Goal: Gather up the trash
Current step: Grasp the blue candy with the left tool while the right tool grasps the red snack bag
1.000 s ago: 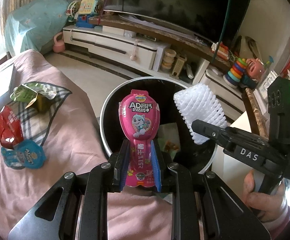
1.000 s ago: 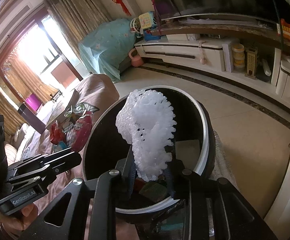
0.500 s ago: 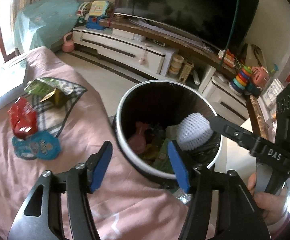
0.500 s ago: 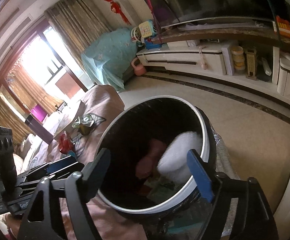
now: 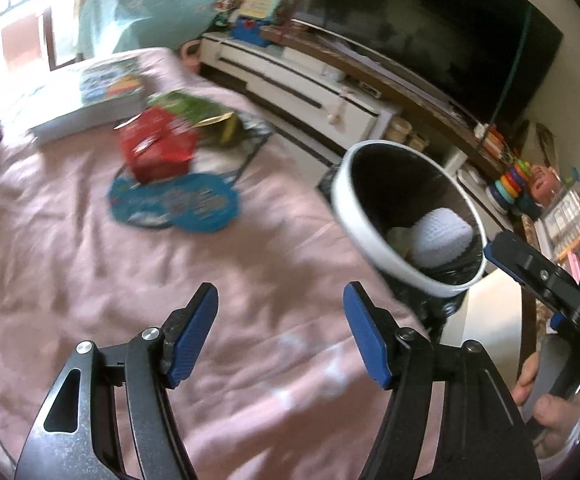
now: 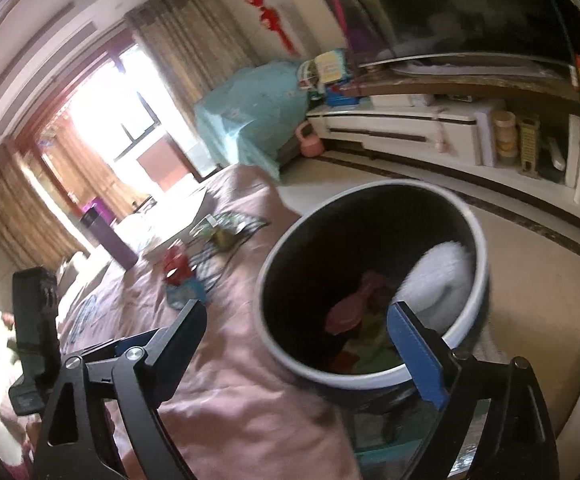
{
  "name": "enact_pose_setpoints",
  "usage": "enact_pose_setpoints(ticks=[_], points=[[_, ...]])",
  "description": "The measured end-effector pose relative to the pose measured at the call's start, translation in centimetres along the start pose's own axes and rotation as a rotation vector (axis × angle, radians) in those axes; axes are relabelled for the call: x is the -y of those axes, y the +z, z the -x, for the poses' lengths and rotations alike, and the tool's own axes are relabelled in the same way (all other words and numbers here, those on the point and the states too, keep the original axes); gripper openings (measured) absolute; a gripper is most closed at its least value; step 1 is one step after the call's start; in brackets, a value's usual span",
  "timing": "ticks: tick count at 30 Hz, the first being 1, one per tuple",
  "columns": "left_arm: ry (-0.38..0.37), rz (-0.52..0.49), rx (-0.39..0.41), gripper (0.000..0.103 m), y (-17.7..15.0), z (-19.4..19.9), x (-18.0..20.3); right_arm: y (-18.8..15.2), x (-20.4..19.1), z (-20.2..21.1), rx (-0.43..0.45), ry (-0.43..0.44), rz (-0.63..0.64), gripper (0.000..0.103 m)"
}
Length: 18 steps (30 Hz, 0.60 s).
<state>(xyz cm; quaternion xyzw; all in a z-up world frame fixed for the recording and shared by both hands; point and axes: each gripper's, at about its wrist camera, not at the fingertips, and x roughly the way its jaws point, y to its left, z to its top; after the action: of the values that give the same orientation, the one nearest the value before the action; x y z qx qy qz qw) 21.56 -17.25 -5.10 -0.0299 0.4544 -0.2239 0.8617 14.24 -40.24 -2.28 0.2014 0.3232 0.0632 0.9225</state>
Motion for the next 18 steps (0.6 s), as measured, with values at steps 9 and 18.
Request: enact_pose_setpoints(ticks=[9,18], points=[[0.036,0.092,0.004,0.067,-2.0,1.7,-5.5,-2.1,-4.2,-2.1,-0.035,0.064,0.076,0.093],[0.064,0.15,0.013,0.067,-2.6,2.7,-9.5,-3.3,-8.8,-5.3,-0.129,0.128,0.205,0.093]])
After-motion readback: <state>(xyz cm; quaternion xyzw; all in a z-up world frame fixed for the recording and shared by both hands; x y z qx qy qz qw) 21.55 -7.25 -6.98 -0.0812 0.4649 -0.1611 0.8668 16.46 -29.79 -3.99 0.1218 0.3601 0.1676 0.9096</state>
